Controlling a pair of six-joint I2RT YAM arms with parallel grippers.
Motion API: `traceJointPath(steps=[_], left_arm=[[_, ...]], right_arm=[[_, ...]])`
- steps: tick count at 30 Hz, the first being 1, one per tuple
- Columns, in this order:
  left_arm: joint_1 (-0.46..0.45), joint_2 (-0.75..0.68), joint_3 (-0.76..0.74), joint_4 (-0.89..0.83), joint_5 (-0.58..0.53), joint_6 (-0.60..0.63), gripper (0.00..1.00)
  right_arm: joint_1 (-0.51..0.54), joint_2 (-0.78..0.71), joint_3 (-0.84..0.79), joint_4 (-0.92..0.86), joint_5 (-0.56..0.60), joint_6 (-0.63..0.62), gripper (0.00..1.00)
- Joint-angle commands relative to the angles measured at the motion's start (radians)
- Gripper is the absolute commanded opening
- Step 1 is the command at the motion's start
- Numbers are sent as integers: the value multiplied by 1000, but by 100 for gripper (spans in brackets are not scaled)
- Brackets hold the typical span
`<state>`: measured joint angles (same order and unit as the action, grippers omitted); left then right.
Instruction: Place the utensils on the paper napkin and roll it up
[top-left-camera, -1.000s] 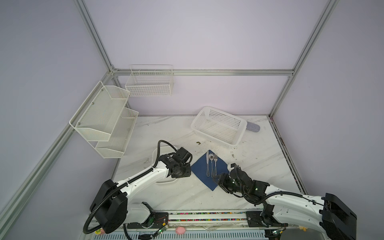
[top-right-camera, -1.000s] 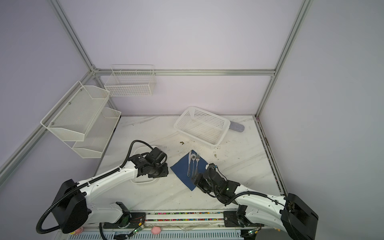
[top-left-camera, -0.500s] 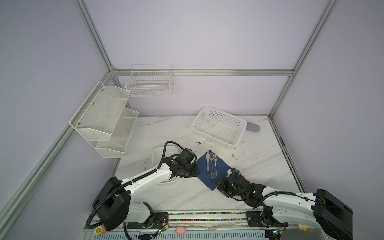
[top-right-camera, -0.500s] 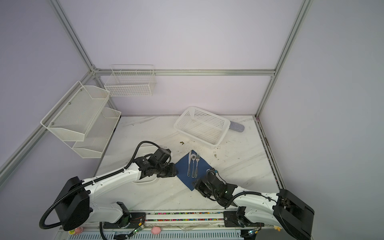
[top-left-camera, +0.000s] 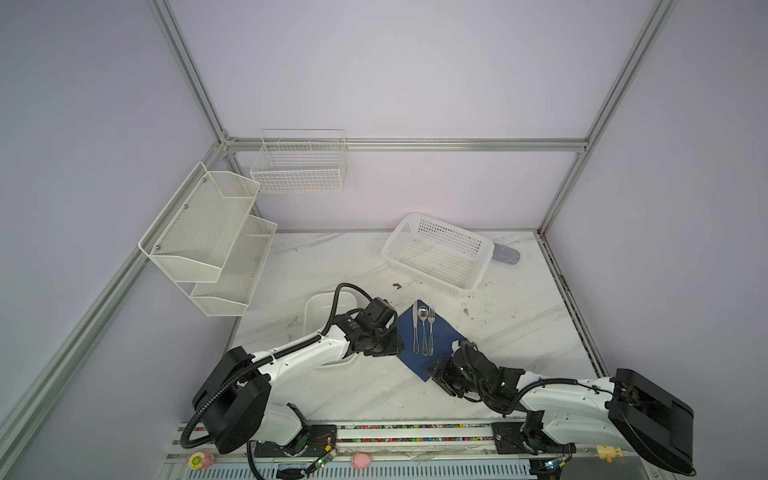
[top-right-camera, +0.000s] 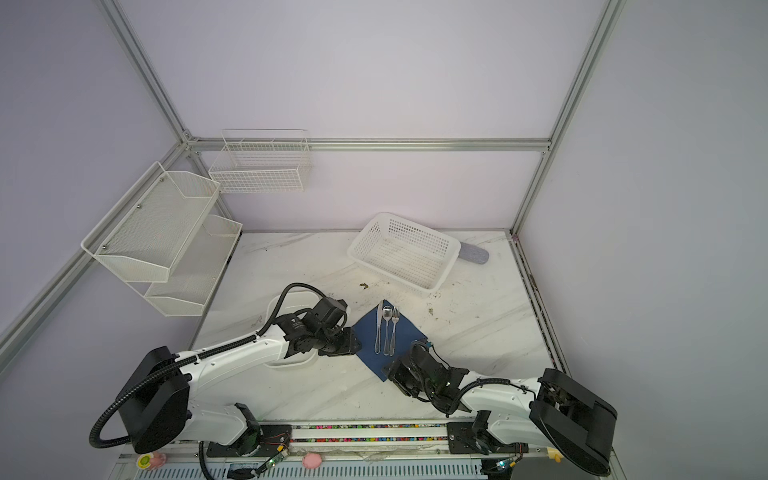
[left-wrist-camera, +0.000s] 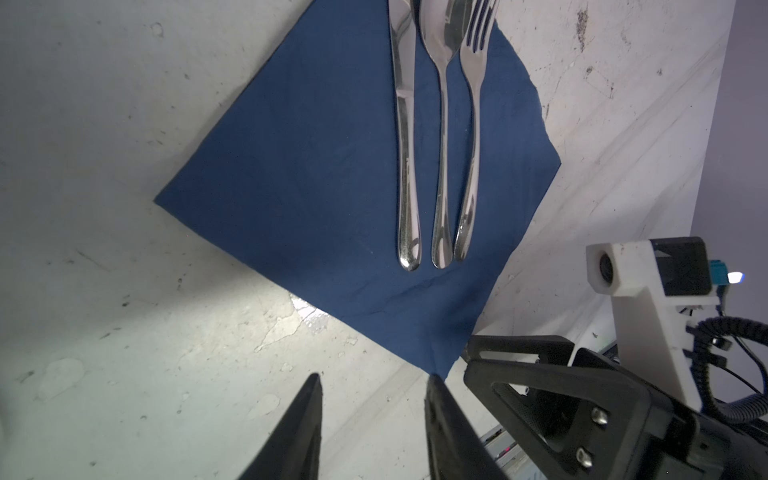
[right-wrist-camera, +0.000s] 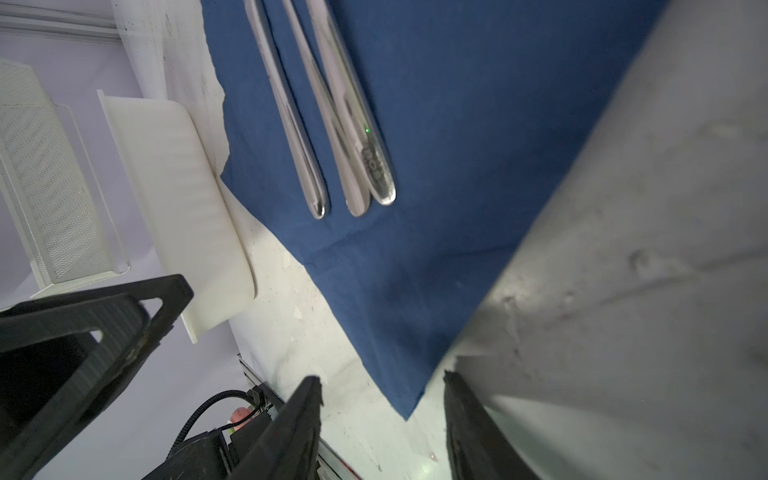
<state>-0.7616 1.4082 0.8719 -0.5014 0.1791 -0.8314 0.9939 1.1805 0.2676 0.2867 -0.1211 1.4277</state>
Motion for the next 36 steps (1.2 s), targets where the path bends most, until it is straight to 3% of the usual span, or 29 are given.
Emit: traceJointPath(steps=[1,13,25,36], left_arm=[[-5,-3,-28,25,18,-16,40],[-21,-3,-34,27,19,-50,40],[-22,-4,-8,30,-2,-49,42],[-25,31,6,37,6,-53,45]], right_arm=[[5,11,-22,39,-9,74,50],[3,71,-30,142,-6,98,50],[-3,-109,-14,132,78,63,54],[-125,-7,56,136,9,-45,56]])
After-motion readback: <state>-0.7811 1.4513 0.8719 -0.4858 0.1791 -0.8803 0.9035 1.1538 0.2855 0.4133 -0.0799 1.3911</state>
